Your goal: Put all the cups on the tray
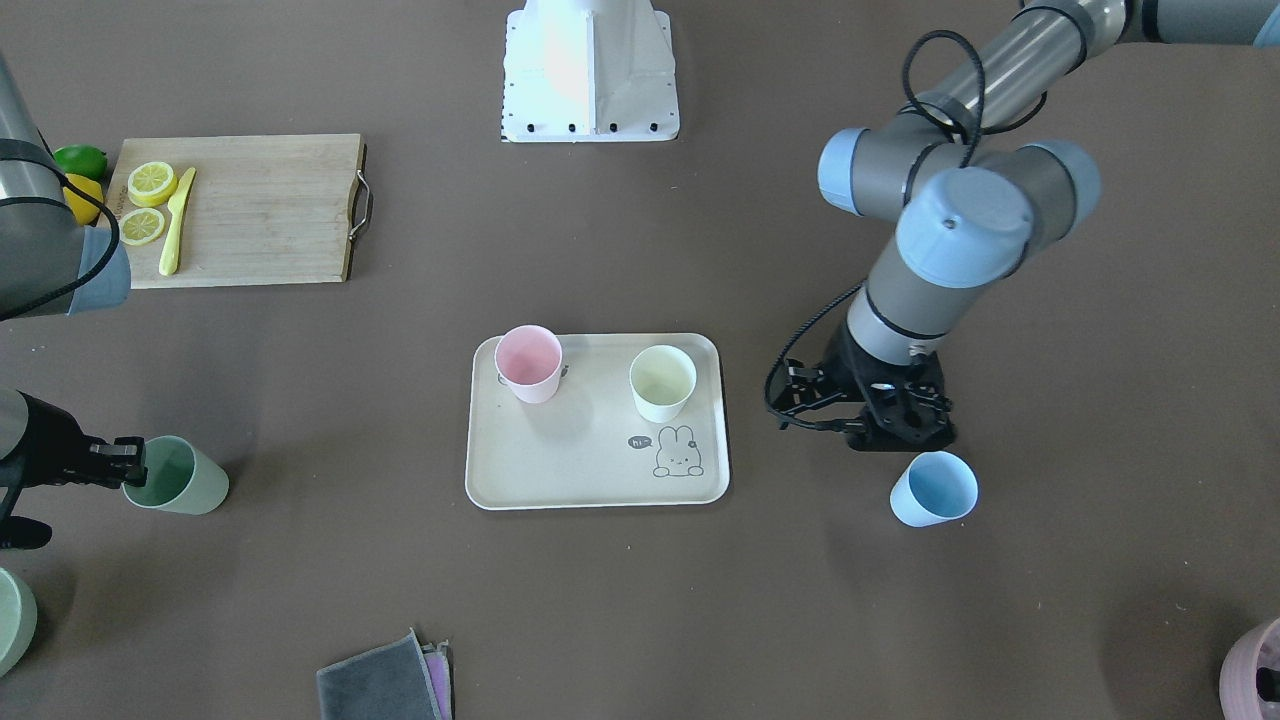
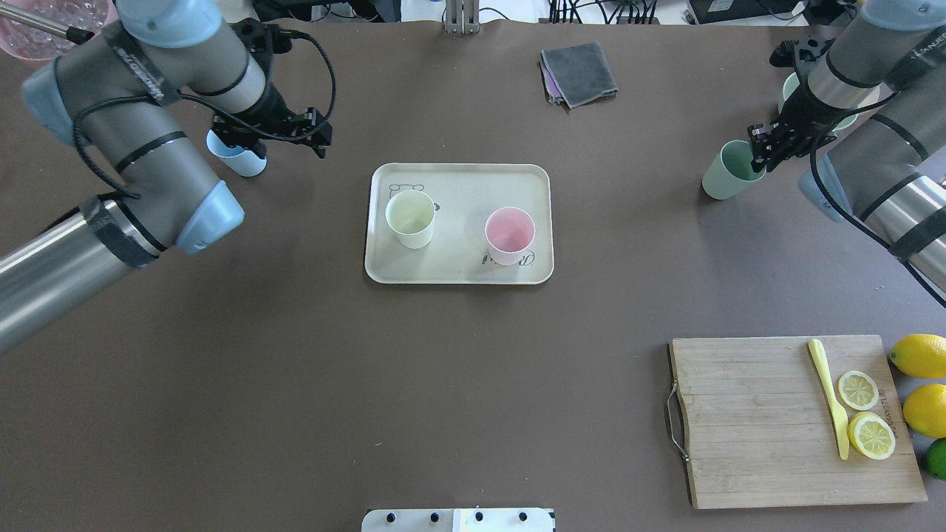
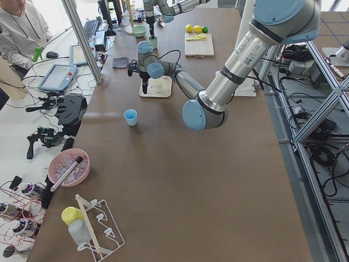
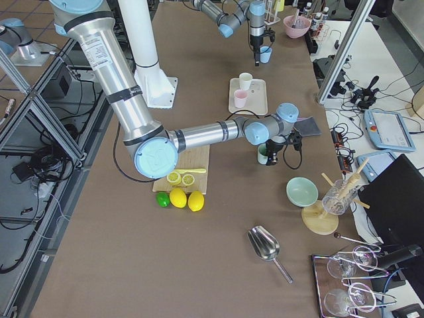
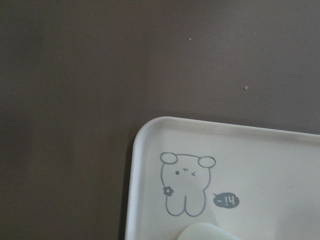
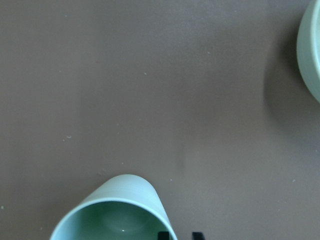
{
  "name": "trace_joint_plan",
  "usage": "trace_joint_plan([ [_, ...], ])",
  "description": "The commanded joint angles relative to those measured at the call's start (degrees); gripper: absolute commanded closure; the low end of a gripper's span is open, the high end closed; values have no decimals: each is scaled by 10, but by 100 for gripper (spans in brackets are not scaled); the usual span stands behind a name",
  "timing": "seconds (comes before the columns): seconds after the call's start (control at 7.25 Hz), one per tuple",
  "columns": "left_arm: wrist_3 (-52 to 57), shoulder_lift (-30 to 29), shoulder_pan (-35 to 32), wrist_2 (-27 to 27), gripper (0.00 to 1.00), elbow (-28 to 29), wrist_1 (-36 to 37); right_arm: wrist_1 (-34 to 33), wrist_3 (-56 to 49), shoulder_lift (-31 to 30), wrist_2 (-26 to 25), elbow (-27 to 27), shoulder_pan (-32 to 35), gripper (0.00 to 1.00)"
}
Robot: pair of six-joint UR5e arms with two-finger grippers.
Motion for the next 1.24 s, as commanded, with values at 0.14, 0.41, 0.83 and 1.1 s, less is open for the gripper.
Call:
trace_joint_plan([
  [0.14, 96, 38, -45, -16, 2, 38, -7, -38, 3, 53, 40, 9, -3, 100],
  [0.41, 93, 35, -46, -14, 2, 69, -8, -65, 86, 125, 41, 9, -24, 100],
  [0.83, 98, 31, -72, -15, 3, 95, -15, -37, 241, 198, -6, 2, -125, 100],
  [1.1, 94, 6, -72, -15, 3, 142, -39, 0, 276, 200, -52, -15, -163, 100],
])
